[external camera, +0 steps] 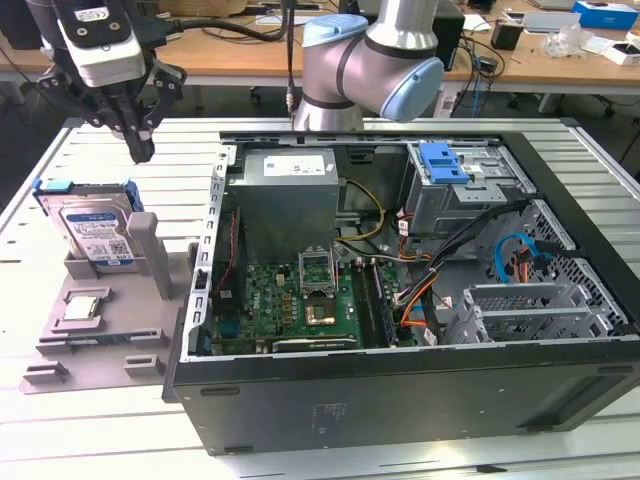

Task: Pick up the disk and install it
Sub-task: 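Reach for the disk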

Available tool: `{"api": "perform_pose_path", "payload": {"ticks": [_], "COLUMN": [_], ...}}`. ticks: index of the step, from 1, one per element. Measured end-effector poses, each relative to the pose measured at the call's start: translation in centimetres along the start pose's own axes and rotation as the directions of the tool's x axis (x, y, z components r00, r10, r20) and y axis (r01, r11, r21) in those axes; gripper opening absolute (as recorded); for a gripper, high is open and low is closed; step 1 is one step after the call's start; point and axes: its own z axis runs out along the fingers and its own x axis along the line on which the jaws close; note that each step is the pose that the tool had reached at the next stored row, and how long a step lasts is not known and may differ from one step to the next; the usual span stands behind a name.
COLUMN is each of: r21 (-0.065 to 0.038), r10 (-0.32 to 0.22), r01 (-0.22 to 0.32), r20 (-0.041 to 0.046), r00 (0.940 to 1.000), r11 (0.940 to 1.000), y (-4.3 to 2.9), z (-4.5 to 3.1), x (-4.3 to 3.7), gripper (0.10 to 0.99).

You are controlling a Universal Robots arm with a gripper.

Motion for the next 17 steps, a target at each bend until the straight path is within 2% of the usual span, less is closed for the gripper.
{"api": "perform_pose_path", "payload": {"ticks": [17], "r21": [0.0], "r10": [0.0], "r01": [0.0], "r20": [0.0], "r00": [1.0], "r11": [1.0], "y": [-0.24], "z": [-0.08], "x": [3.14], "gripper": [0.106]}}
